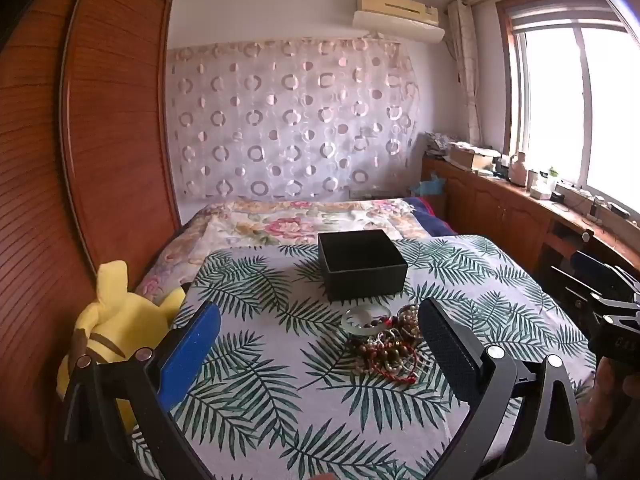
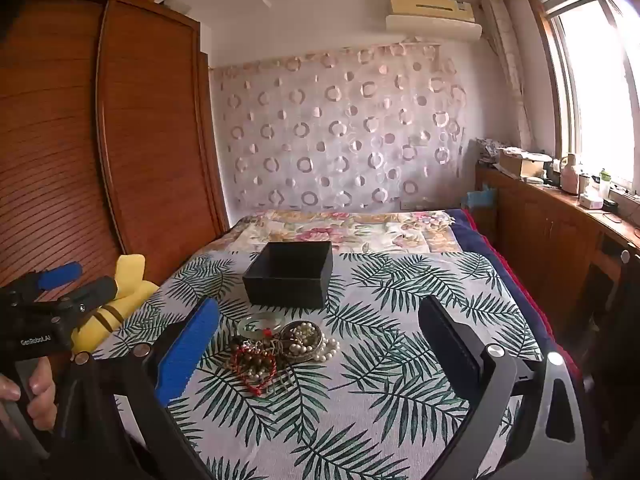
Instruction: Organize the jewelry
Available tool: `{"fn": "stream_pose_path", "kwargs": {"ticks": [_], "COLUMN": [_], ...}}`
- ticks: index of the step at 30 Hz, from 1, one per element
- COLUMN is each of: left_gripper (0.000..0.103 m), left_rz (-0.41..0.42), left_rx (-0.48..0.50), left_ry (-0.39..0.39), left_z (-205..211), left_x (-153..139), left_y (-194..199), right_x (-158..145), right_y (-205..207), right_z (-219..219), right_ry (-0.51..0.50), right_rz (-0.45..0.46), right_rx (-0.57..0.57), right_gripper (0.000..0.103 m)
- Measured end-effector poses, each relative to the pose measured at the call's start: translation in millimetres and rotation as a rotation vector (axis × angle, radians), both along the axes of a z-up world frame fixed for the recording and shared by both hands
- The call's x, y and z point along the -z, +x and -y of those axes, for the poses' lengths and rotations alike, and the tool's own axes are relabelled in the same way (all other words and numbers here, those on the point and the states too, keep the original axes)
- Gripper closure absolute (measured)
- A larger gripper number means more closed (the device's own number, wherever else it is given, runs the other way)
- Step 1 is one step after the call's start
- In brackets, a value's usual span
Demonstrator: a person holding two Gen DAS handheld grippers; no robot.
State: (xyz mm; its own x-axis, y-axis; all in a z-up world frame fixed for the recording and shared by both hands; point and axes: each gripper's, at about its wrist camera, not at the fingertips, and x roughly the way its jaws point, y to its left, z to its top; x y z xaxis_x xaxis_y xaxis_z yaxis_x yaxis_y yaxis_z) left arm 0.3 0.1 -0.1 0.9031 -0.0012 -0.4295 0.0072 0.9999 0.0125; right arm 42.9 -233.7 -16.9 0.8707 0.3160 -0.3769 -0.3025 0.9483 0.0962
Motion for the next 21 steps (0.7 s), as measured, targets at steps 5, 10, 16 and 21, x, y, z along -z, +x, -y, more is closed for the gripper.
{"fn": "stream_pose_path", "kwargs": {"ticks": [5, 10, 16, 21], "left_gripper": [0.008, 0.008, 0.008, 0.008], "left_rz": [0.003, 0.005, 0.005, 0.010], "left_rx": [-0.001, -0.001, -0.002, 0.000], "left_ry": [-0.001, -0.002, -0.004, -0.002], "left_z": [-0.1, -0.1, -1.1, 0.1], "left_x": [0.0, -0.1, 0.9, -0.2], "left_y": [-0.1, -0.2, 2.2, -0.3], "right_x": [0.1, 0.4, 0.7, 0.7], "right_y": [-0.3, -0.8, -0.7, -1.0], "right_z": [-0.3, -0.1, -0.6, -0.5], "right_ry": [0.000, 0.000, 0.001, 0.001], "right_rz": [0.003, 0.003, 0.002, 0.002], "right_rx": [0.000, 0.002, -0.001, 0.000], "right_gripper": [0.002, 0.002, 0.002, 0.002]}}
